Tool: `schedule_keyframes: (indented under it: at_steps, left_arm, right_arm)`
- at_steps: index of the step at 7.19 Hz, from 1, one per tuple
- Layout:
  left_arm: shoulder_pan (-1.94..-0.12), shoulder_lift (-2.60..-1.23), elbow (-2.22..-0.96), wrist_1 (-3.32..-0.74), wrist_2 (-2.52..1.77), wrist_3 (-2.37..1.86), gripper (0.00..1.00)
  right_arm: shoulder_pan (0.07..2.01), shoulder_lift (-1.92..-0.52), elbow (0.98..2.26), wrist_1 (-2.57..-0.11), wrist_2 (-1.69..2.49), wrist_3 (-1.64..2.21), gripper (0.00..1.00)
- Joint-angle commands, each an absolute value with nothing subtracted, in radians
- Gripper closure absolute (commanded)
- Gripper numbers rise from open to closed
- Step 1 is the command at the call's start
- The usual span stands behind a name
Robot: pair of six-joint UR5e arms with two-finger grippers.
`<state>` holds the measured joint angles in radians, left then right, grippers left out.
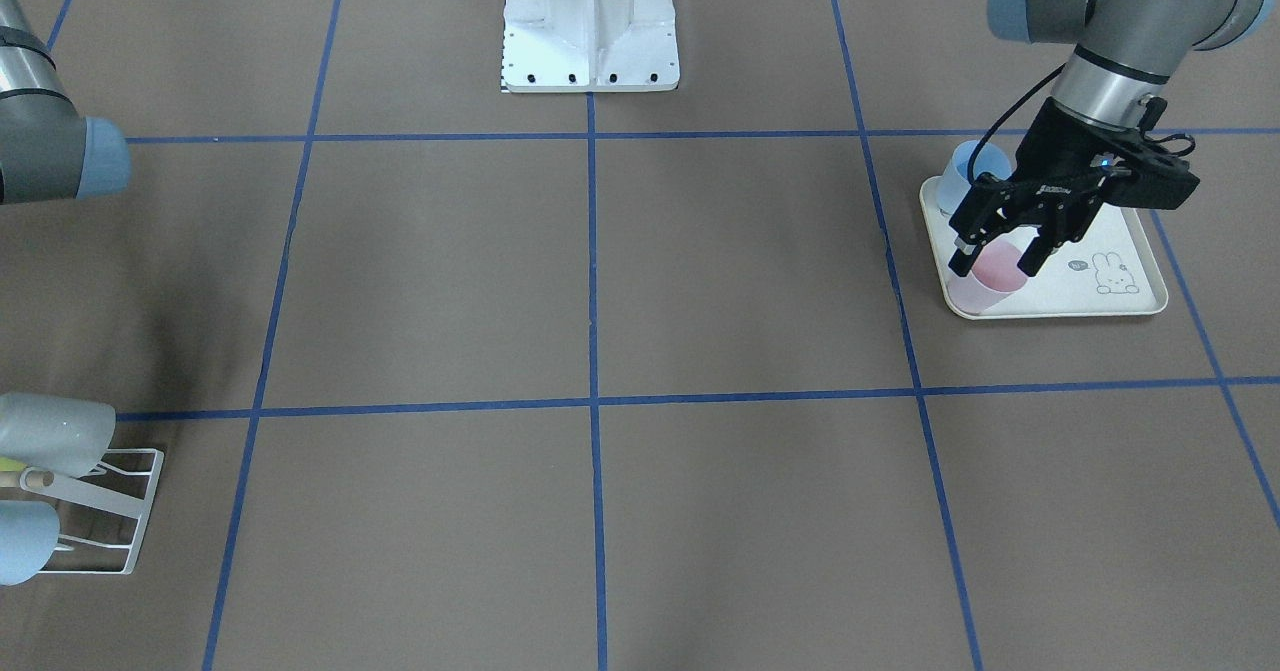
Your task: Transfer IKEA cup to right arm and place on rack
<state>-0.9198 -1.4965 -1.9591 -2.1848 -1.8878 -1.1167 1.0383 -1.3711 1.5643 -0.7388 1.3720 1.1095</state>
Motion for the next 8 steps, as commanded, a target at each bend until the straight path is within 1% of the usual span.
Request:
schedule_keyframes:
  at_steps: [1, 2, 4, 5, 6, 7, 8]
  left_arm:
    - [-0.907, -1.352, -1.967, -2.186, -1.890, -1.034, 0.02]
    - [-0.873, -1.371, -1.944, -2.184, -1.896, -1.043, 0.06]
    - [-0.853, -1.455, -1.861, -2.180, -1.901, -1.043, 0.09]
    - [-0.851, -1.491, -1.827, -2.180, -1.902, -1.043, 0.14]
    - [-0.851, -1.512, -1.798, -2.181, -1.925, -1.043, 0.22]
    - [-0.851, -1.516, -1.792, -2.181, -1.936, -1.043, 0.44]
    - [-0.845, -1.522, -1.777, -2.183, -1.937, -1.043, 0.64]
  right_arm:
    - [1.039, -1.404, 1.644, -0.747, 1.408, 1.111, 0.00]
    - [1.042, -1.410, 1.678, -0.749, 1.448, 1.112, 0.00]
    - [1.042, -1.478, 1.764, -0.749, 1.499, 1.112, 0.00]
    - [1.042, -1.500, 1.794, -0.749, 1.526, 1.112, 0.00]
    - [1.042, -1.511, 1.804, -0.749, 1.535, 1.114, 0.00]
    - [1.042, -1.511, 1.804, -0.749, 1.536, 1.114, 0.00]
    - [1.042, -1.511, 1.805, -0.749, 1.536, 1.114, 0.00]
